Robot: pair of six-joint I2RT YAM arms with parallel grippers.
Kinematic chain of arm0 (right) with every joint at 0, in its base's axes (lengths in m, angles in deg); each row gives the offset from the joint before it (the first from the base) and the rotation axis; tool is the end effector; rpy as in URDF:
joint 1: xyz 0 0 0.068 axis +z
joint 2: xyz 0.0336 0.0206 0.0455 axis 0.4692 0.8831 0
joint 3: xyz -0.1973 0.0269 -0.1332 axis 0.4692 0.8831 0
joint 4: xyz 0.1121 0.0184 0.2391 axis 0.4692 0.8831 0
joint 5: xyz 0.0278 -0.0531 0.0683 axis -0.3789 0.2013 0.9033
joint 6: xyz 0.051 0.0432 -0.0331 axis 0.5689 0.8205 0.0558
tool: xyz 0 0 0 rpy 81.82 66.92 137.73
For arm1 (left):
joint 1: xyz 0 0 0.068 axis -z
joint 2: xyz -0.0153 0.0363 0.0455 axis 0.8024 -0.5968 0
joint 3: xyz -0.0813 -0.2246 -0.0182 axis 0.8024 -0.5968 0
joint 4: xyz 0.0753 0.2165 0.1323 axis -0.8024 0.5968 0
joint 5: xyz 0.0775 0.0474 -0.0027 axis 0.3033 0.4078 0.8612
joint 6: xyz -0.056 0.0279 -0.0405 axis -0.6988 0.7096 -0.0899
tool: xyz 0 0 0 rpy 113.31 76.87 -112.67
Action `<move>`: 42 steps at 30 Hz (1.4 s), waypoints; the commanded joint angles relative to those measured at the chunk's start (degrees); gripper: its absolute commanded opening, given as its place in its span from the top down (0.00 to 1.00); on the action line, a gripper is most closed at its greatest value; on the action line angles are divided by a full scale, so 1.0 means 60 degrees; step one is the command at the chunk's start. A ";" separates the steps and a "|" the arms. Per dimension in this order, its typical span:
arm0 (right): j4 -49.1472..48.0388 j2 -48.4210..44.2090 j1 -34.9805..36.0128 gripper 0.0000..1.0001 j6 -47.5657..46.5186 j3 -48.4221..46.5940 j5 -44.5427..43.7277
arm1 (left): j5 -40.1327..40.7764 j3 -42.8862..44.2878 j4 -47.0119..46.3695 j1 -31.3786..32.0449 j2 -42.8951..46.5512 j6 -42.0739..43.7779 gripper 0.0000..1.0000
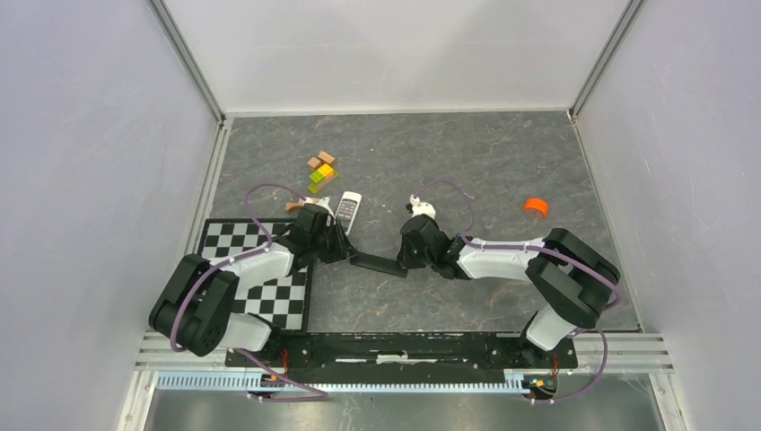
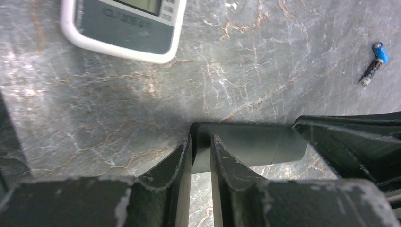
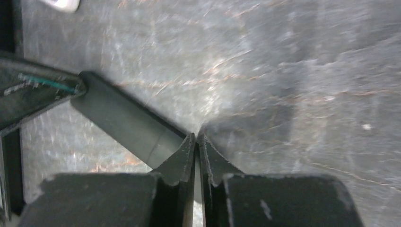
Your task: Load the batteries into the remote control
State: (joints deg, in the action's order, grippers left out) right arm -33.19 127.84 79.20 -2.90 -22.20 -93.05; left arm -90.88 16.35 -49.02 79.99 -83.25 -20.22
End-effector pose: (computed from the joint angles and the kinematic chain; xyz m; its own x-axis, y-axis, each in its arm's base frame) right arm 0.2141 0.2483 0.0921 -0.8115 0.1036 -0.5751 -0.1600 0.9071 0.3893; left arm 0.2381 -0.1328 0.0880 -0.8680 -0.2449 -0.4319 0.0204 0.8516 -0.5238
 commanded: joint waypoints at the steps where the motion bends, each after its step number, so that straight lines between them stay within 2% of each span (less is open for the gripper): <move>1: -0.0358 -0.0190 0.0306 0.82 -0.0507 0.0071 0.0483 | -0.0401 0.0218 -0.0256 0.0254 0.0009 -0.0006 0.72; 3: -0.0310 -0.0678 0.0108 0.60 -0.1475 0.0111 0.0295 | -0.0307 0.0403 0.0082 0.0016 0.0353 0.0023 0.66; 6: -0.0522 -0.1372 -0.0023 0.36 -0.3433 0.0029 0.0260 | -0.0067 0.0811 0.0758 -0.0246 0.0938 0.0091 0.53; 9: -0.0397 -0.1369 -0.0056 0.23 -0.5718 -0.0480 0.1048 | 0.0104 0.1398 0.1388 -0.0469 0.1336 0.0255 0.42; 12: 0.0178 -0.0894 -0.0026 0.03 -0.7815 -0.1011 0.2555 | 0.0472 0.1785 0.1923 -0.0714 0.1914 0.0316 0.34; 13: 0.0286 -0.0738 0.0000 0.02 -0.8315 -0.1080 0.2727 | 0.0615 0.1888 0.2040 -0.0791 0.2105 0.0330 0.29; 18: 0.0363 -0.0327 0.0135 0.02 -0.9805 -0.1159 0.3162 | 0.2242 0.2382 0.3046 -0.1021 0.3100 0.0715 0.01; 22: 0.0647 0.0296 0.0261 0.05 -1.0414 -0.1584 0.3180 | 0.3812 0.2758 0.3861 -0.1110 0.3804 0.1077 0.00; 25: 0.0882 0.0799 0.0430 0.10 -1.0687 -0.1877 0.3167 | 0.4473 0.2784 0.4025 -0.1188 0.4237 0.1273 0.00; 29: 0.0998 0.1295 0.0602 0.22 -1.0794 -0.2143 0.2983 | 0.4950 0.2807 0.4178 -0.1281 0.4528 0.1354 0.00; 34: 0.0906 0.1631 0.0622 0.45 -1.0423 -0.2301 0.2663 | 0.4652 0.3104 0.4564 -0.1434 0.4327 0.1153 0.00; 40: 0.0552 0.1748 0.0461 0.59 -0.9436 -0.2376 0.2038 | 0.3977 0.3279 0.4681 -0.1604 0.3891 0.1021 0.00; 42: 0.0265 0.1762 0.0146 0.59 -0.8807 -0.2475 0.1527 | 0.3689 0.3317 0.4714 -0.1612 0.3727 0.1147 0.00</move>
State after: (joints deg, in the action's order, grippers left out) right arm -28.09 137.06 82.79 -62.20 -34.57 -77.23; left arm -65.66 33.55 -21.05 70.72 -59.41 -14.95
